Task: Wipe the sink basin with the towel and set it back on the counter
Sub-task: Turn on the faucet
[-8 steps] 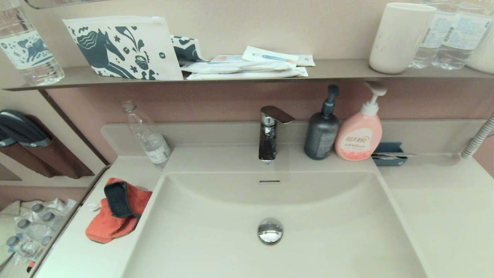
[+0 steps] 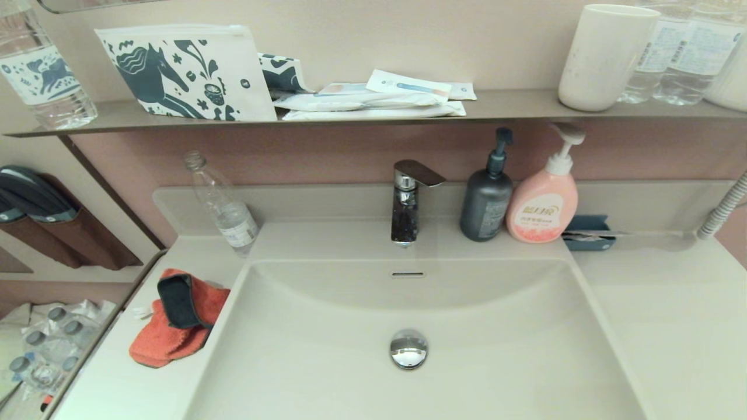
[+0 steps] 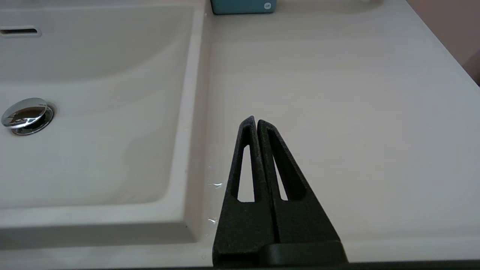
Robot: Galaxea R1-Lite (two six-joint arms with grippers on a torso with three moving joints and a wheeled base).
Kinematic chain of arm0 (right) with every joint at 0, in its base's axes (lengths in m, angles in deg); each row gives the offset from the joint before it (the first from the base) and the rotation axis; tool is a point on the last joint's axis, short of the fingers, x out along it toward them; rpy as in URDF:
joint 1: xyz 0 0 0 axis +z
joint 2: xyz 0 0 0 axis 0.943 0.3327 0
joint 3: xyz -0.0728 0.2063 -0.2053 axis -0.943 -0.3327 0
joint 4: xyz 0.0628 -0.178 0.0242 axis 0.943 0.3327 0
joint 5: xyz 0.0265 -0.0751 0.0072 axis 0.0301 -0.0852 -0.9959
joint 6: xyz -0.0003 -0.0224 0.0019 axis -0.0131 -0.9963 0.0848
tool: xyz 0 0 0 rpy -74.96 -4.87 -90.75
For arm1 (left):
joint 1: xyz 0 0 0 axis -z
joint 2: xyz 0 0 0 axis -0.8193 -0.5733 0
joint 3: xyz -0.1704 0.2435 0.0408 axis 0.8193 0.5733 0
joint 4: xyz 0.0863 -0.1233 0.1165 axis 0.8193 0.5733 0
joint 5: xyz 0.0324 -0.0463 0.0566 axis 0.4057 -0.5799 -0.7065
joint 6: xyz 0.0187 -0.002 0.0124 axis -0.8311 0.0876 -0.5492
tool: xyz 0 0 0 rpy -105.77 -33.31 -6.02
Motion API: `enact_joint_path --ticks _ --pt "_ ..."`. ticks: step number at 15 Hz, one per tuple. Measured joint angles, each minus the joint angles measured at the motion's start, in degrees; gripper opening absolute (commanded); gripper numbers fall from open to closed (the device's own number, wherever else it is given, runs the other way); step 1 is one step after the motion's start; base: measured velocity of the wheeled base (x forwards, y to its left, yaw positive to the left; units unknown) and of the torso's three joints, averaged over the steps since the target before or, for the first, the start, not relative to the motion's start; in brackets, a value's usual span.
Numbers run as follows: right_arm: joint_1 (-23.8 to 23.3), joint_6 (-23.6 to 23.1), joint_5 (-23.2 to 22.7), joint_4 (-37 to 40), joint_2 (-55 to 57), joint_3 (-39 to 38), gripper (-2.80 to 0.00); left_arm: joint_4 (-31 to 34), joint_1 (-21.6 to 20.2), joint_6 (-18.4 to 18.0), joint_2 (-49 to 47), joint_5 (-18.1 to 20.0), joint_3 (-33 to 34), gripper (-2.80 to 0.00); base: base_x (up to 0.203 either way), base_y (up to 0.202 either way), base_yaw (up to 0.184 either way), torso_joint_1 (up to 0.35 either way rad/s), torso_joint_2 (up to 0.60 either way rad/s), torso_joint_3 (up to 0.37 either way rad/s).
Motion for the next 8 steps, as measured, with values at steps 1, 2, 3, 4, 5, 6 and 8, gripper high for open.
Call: enact_joint_path --ticks 1,2,3,4,5,6,8 --pt "0.00 0.00 0.00 0.00 0.00 0.00 -2.80 0.02 0.00 0.00 0.00 0.00 0.00 -2.80 0.000 0.000 0.000 0.000 0.00 0.000" --pt "0.00 -0.03 0.00 0.00 0.00 0.00 -2.80 0.00 0.00 0.00 0.00 -0.02 0.00 -2.80 0.000 0.000 0.000 0.000 0.00 0.000" --pt "0.00 -0.04 0.00 0.01 0.00 0.02 -2.80 0.02 0.00 0.02 0.00 -0.02 0.00 -2.80 0.000 0.000 0.000 0.000 0.00 0.000" --pt "0.00 -0.04 0.00 0.13 0.00 0.04 -2.80 0.00 0.00 0.02 0.00 0.00 0.00 -2.80 0.000 0.000 0.000 0.000 0.00 0.000" --pt "0.00 -0.12 0.00 0.18 0.00 0.22 -2.80 0.01 0.00 0.00 0.00 -0.02 0.00 -2.80 0.000 0.000 0.000 0.000 0.00 0.000" --pt "0.00 -0.12 0.05 0.28 0.00 0.37 -2.80 0.00 0.00 0.02 0.00 -0.02 0.00 -2.80 0.000 0.000 0.000 0.000 0.00 0.000" --pt "0.00 -0.15 -0.09 0.61 0.02 2.13 -2.80 0.00 0.00 0.02 0.00 -0.01 0.00 -2.80 0.000 0.000 0.000 0.000 0.00 0.000"
